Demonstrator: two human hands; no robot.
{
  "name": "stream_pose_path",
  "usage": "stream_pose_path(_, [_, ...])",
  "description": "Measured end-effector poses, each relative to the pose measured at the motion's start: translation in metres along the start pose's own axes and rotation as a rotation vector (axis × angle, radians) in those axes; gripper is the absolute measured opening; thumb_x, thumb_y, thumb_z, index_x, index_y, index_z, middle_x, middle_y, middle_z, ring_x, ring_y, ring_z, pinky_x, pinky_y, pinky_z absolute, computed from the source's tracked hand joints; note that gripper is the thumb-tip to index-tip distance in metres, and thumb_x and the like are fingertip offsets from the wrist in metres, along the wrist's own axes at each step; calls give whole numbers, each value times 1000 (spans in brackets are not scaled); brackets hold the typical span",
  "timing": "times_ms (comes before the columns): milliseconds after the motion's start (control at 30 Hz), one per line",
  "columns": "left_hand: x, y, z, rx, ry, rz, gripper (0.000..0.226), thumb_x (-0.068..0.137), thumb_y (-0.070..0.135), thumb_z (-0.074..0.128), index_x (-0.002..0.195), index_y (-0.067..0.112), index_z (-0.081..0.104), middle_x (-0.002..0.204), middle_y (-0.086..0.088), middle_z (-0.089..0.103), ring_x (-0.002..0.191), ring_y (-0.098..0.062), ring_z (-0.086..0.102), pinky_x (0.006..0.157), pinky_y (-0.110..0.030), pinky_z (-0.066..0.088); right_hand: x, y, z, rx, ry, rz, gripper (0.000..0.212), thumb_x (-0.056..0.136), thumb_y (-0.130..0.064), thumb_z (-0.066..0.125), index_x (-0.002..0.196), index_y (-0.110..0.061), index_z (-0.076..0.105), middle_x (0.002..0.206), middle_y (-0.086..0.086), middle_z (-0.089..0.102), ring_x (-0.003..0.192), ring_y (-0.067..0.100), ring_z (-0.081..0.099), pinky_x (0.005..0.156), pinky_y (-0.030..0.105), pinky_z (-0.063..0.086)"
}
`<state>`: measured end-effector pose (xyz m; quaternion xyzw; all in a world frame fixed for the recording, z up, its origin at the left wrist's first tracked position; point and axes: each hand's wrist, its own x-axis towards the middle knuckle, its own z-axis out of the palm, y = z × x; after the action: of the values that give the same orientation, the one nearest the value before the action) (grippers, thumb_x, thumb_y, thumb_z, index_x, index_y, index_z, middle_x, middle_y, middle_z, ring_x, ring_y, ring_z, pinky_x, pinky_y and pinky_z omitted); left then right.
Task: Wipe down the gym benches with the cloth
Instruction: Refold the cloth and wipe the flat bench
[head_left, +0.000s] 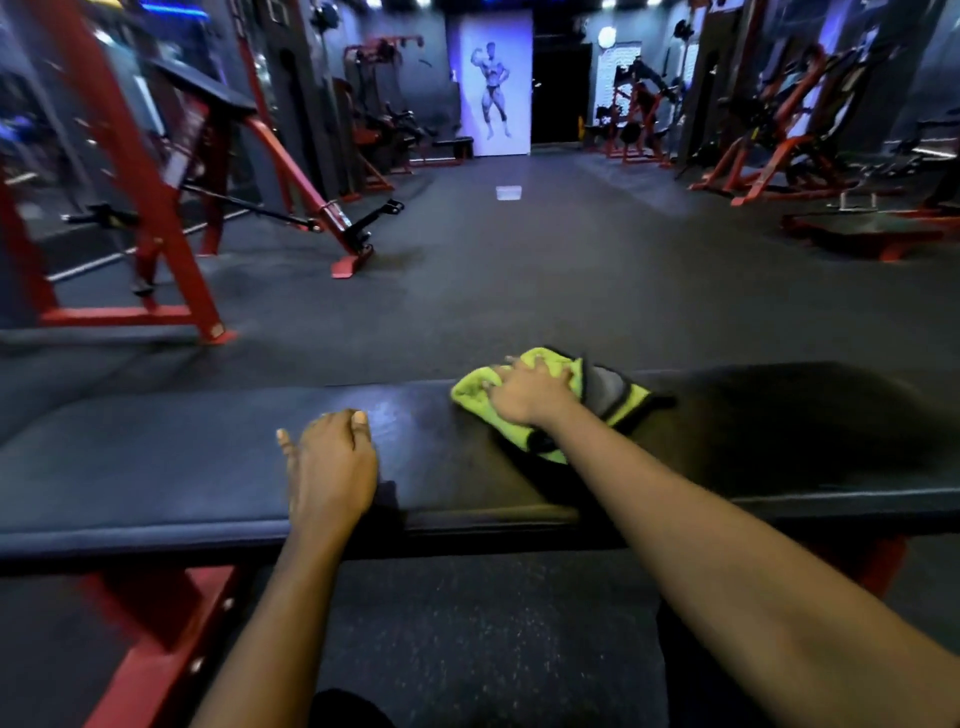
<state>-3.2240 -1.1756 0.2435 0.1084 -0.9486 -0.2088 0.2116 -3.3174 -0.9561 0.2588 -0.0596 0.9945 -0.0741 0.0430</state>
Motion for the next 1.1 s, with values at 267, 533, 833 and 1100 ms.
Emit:
stream_pose_path(267, [-18, -48, -7, 1, 189, -193, 37, 101, 19, 34, 96, -1, 65, 104, -25, 65, 107, -41, 57, 117, -54, 18, -101, -13, 24, -102, 124, -496, 86, 84, -76, -10, 150, -37, 30, 164, -13, 15, 152, 16, 10, 119, 54, 13])
stream_pose_path(533, [-45, -84, -8, -81, 373, -306, 51, 98, 23, 36, 138, -6, 48, 150, -22, 40, 141, -37, 33, 118, -47, 20, 25, -40, 4, -70, -21, -182, 56, 103, -54, 21, 155, -33, 19, 167, 3, 2, 152, 33, 8, 114, 68, 10])
stream_pose_path(833, [-46, -135, -29, -52, 373, -476, 51, 104, 19, 36, 149, -2, 31, 159, -14, 25, 148, -26, 18, 121, -38, 15, -43, -133, 37, -57, 22, -781, 58, 102, -57, 22, 152, -30, 31, 166, 2, 11, 153, 26, 5, 122, 50, 5])
stream_pose_path(1100, [-40, -147, -33, -63, 322, -476, 54, 105, 22, 32, 153, 0, 20, 163, -11, 13, 151, -22, 9, 121, -36, 14, 4, -97, 24, -92, 16, -365, 60, 94, -71, 13, 152, -52, 10, 165, 12, -8, 150, 42, -2, 114, 66, 6])
